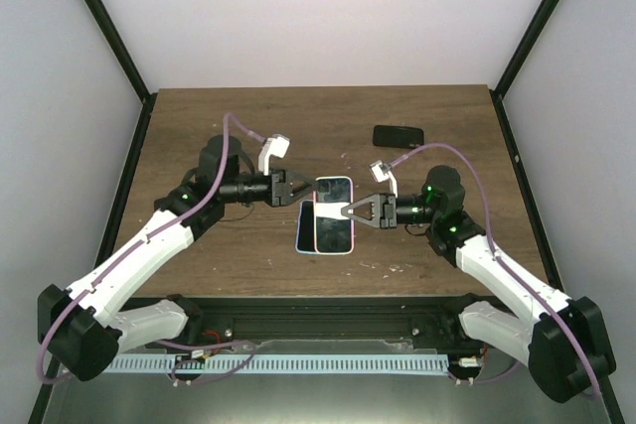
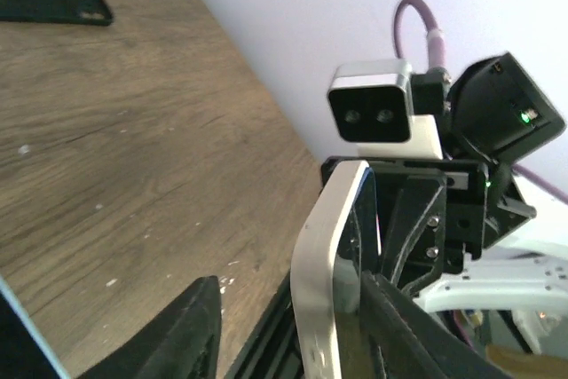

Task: Put the phone into the phone case

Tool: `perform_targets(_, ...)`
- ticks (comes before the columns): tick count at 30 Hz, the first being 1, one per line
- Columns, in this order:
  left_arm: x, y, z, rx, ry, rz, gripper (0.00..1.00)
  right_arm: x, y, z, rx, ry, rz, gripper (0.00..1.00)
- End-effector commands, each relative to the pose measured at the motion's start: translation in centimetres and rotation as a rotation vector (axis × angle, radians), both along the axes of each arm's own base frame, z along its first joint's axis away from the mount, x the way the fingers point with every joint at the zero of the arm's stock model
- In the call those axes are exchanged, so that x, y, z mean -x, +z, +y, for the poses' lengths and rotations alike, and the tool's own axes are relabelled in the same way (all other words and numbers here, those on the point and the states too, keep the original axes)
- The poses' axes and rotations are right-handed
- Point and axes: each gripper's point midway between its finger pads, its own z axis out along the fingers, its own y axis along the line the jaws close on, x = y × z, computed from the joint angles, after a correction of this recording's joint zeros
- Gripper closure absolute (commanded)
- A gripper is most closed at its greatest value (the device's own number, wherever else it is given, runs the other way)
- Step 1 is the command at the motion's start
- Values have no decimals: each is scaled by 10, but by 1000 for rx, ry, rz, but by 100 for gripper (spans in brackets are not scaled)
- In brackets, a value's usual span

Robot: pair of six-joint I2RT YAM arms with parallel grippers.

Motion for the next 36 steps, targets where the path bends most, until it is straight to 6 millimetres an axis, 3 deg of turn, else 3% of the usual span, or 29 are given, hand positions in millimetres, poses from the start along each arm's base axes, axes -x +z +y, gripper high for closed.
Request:
perform_targets(1, -9, 3, 17, -62, 102, -60, 47, -8, -7, -1, 35, -55, -2, 94)
perform_targets(3, -12, -1, 24, -95, 141, -72, 36, -12, -18, -1, 68, -79, 14, 94)
perform_targets(7, -17, -13, 39, -179, 220, -76, 2, -23, -47, -4, 157, -131, 61, 94)
perform_targets(8, -17, -18, 42, -200, 231, -70, 0, -25, -54, -4, 177, -139, 76, 94)
perform_targets(12, -18, -35, 54, -262, 277, -50, 0, -39, -91, -8, 281, -183, 136, 95)
perform_targets(17, -20, -60, 62, -308, 319, 3, 0, -49, -118, -8, 330, -198, 166, 95)
perform_targets(25, -16, -92, 56, -336, 278, 104, 1, -60, -176, -13, 430, -244, 288, 95)
perform_targets(33, -18, -116, 63, -400, 300, 153, 0, -77, -210, -38, 464, -306, 361, 94)
perform_targets(36, -21, -126, 70, -431, 335, 157, 0, -80, -221, -44, 502, -323, 373, 83)
